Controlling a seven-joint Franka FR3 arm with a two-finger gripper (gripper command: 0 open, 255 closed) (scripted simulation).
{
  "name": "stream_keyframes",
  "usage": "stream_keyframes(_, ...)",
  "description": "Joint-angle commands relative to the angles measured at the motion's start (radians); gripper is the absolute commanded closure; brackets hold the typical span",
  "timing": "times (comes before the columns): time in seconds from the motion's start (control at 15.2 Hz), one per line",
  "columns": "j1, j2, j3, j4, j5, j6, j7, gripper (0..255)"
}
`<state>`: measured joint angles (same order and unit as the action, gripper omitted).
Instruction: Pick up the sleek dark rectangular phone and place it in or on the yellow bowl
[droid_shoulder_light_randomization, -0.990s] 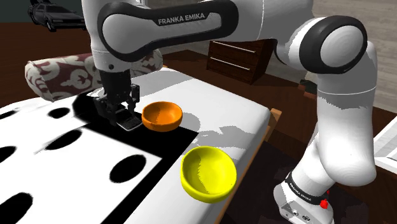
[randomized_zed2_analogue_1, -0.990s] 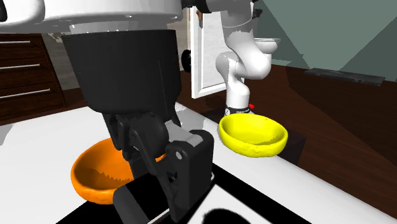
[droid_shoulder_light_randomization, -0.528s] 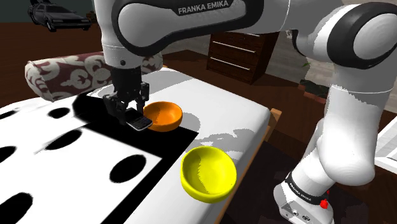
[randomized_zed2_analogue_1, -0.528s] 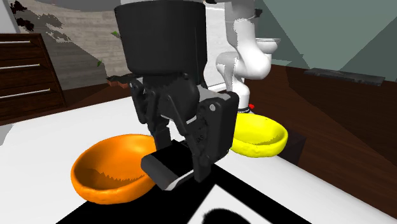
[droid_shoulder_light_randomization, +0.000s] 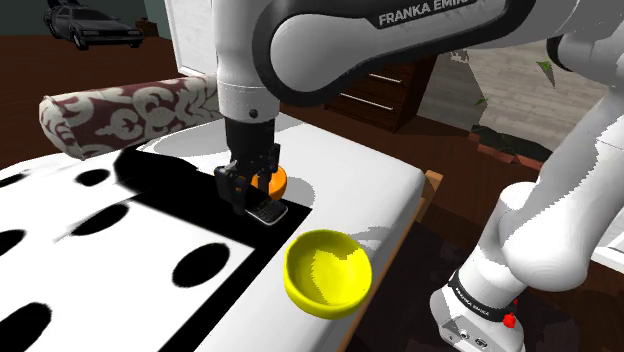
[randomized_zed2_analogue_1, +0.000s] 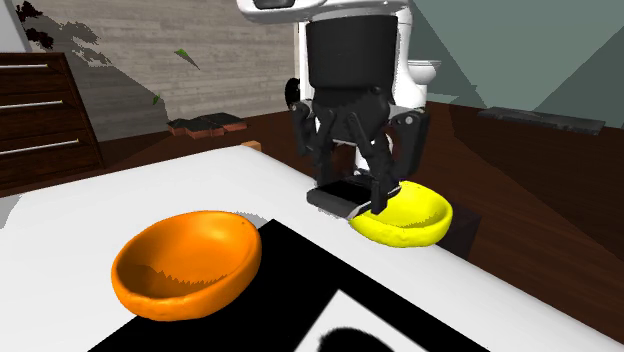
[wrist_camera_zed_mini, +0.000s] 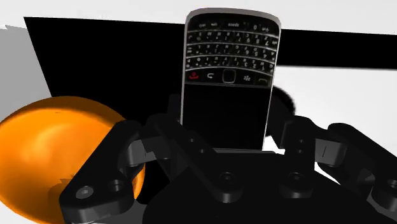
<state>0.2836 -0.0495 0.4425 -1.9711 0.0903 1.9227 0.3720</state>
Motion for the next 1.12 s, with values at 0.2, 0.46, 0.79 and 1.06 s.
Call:
stream_keyframes(0.2,0.021,-0.213,-0.007,-0.209,0.095,0.011,-0.033,255)
stream_keyframes(0.46,0.058,-0.379,-0.020,-0.348,0.159,-0.010,-0.048,255)
stream_keyframes(0.79,0.097,-0.500,-0.025,-0.464,0.204,-0.012,-0.052,255)
stream_keyframes(1.06,0.099,-0.486,-0.014,-0.508,0.211,0.045,-0.055,255)
